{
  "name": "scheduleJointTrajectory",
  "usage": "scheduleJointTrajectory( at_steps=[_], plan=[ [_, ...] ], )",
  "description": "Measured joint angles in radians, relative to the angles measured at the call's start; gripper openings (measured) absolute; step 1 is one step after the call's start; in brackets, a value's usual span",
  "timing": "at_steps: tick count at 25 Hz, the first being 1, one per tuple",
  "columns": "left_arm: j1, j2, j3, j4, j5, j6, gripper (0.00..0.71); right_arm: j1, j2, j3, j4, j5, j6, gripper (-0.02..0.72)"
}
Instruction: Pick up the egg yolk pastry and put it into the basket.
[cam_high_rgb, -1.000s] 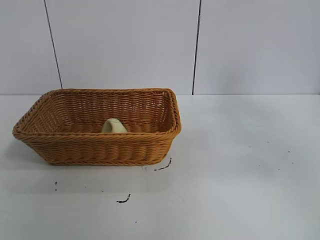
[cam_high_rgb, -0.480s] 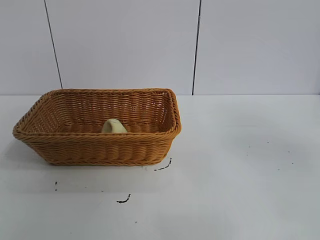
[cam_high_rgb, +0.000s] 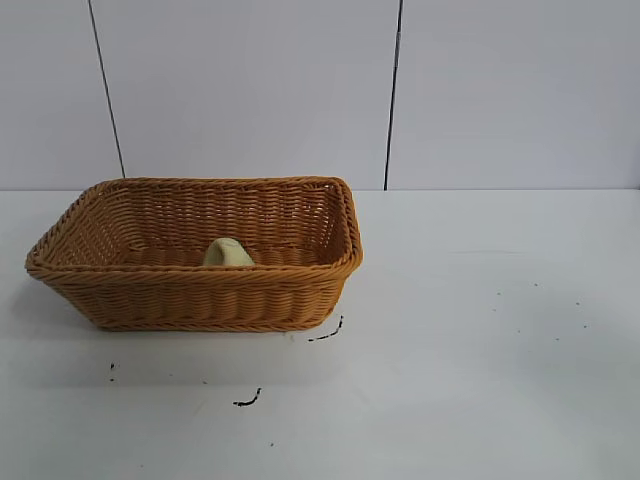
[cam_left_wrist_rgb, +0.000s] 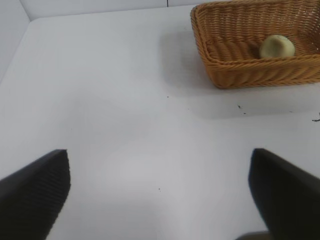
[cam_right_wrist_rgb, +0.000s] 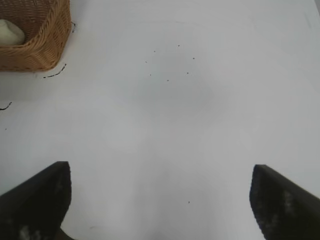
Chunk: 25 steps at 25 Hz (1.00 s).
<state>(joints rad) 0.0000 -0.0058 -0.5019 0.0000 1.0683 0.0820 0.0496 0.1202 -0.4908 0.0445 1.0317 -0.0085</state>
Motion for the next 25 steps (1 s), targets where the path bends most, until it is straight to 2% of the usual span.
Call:
scheduleJointTrajectory(
  at_steps=[9,25],
  plan=[
    [0.000,0.000,0.000,0.000,0.000,0.000,0.697,0.000,-0.121,0.001,0.000,-0.003,0.000,0.695],
    [0.000,0.000,0.000,0.000,0.000,0.000,0.697,0.000,-0.123,0.001,0.000,-0.003,0.000,0.695]
  ],
)
